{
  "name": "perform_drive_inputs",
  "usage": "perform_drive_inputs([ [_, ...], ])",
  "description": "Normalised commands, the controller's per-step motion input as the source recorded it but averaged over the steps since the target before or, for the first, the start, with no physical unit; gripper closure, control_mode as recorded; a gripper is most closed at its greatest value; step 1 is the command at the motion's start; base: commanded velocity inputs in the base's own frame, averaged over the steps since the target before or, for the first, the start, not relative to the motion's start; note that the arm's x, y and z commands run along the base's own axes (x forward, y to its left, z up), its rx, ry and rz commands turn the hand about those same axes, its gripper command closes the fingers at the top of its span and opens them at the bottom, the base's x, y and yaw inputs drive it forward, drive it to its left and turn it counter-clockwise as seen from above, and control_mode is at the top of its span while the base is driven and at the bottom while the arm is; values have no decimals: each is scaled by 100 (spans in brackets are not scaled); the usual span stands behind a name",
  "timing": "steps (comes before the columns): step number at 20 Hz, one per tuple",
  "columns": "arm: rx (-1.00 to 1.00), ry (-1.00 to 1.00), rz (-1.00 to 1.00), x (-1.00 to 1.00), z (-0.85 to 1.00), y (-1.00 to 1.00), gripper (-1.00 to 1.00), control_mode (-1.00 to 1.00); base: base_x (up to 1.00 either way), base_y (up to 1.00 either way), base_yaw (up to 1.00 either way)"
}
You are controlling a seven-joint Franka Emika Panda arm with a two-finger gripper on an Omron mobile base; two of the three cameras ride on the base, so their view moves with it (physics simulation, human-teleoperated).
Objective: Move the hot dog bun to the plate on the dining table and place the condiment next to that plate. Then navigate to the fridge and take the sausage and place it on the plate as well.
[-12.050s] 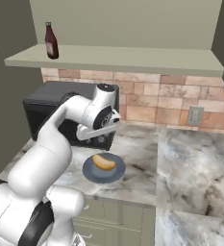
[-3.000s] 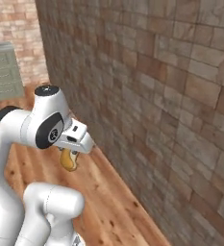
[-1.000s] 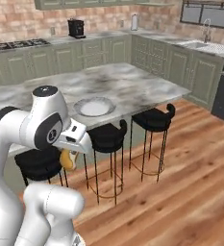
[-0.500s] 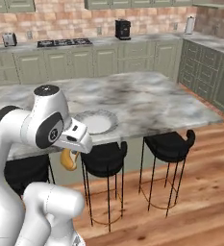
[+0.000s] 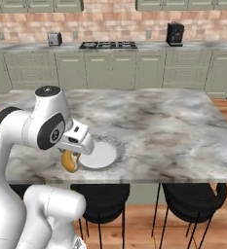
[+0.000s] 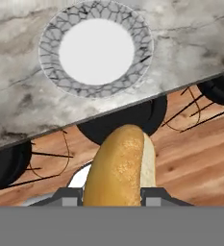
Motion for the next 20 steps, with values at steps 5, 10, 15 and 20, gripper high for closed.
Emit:
perform_drive_inputs([
  [5, 1, 3, 8, 14, -1, -4, 100, -100, 70, -22, 34],
  [10, 6, 4, 26, 95, -33, -31, 100, -100, 0, 0, 0],
  [15, 1, 3, 15, 100, -53, -16, 100, -100, 0, 0, 0],
  [20, 0, 1, 14, 100, -60, -2, 100, -100, 0, 0, 0],
])
